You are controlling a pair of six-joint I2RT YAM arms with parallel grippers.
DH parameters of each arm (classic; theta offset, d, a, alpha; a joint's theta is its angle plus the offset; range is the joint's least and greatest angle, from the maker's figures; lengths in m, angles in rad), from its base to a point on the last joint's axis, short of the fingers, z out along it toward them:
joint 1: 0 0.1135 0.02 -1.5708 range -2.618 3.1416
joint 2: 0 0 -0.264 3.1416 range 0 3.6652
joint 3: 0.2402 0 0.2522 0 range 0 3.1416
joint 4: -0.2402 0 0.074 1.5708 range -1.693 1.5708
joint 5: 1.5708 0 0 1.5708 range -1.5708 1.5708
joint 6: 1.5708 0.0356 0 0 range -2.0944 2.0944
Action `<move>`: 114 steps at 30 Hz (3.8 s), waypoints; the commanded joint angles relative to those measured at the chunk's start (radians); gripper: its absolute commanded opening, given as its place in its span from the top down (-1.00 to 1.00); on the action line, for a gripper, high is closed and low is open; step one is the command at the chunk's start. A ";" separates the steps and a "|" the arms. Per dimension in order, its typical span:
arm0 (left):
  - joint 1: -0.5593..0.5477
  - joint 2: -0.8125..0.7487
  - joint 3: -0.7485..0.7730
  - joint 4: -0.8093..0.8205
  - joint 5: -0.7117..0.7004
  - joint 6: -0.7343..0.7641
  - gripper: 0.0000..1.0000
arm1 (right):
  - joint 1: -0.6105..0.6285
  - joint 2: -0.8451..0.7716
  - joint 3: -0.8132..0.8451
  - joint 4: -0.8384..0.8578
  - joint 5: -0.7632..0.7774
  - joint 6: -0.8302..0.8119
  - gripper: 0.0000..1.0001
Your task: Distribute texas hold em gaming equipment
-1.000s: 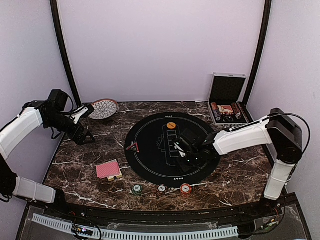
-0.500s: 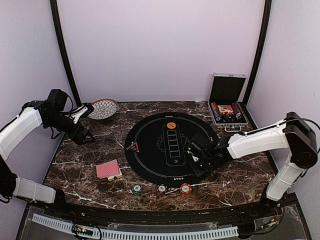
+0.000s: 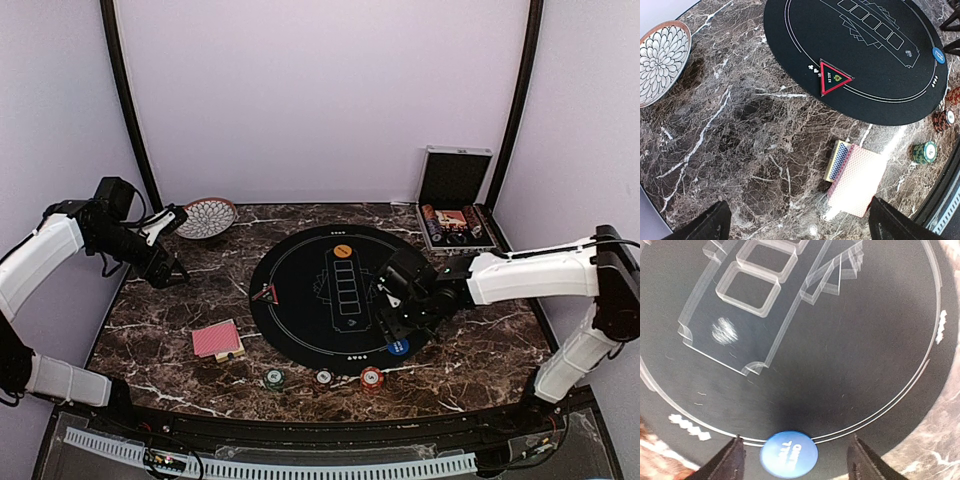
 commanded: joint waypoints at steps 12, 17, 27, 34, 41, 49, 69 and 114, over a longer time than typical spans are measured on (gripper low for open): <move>-0.006 -0.015 0.033 -0.037 0.023 0.002 -0.97 | 0.231 -0.095 0.145 -0.218 -0.161 0.056 -0.94; -0.007 -0.012 0.039 -0.041 0.026 0.005 -0.98 | 0.289 -0.028 0.164 -0.218 -0.167 0.047 -0.97; -0.007 -0.016 0.042 -0.045 0.026 0.009 -0.97 | 0.309 0.015 0.148 -0.206 -0.186 0.032 -0.84; -0.006 -0.018 0.045 -0.050 0.024 0.013 -0.98 | 0.311 0.036 0.118 -0.175 -0.198 0.035 -0.62; -0.006 -0.019 0.048 -0.056 0.024 0.014 -0.98 | 0.311 0.042 0.097 -0.162 -0.184 0.034 -0.49; -0.006 -0.019 0.052 -0.057 0.024 0.015 -0.98 | 0.311 0.040 0.096 -0.157 -0.187 0.034 -0.30; -0.006 -0.026 0.051 -0.056 0.017 0.020 -0.98 | 0.310 0.012 0.138 -0.192 -0.200 0.034 0.67; -0.008 -0.027 0.046 -0.065 0.026 0.026 -0.97 | -0.313 0.705 0.960 -0.067 -0.092 -0.158 0.97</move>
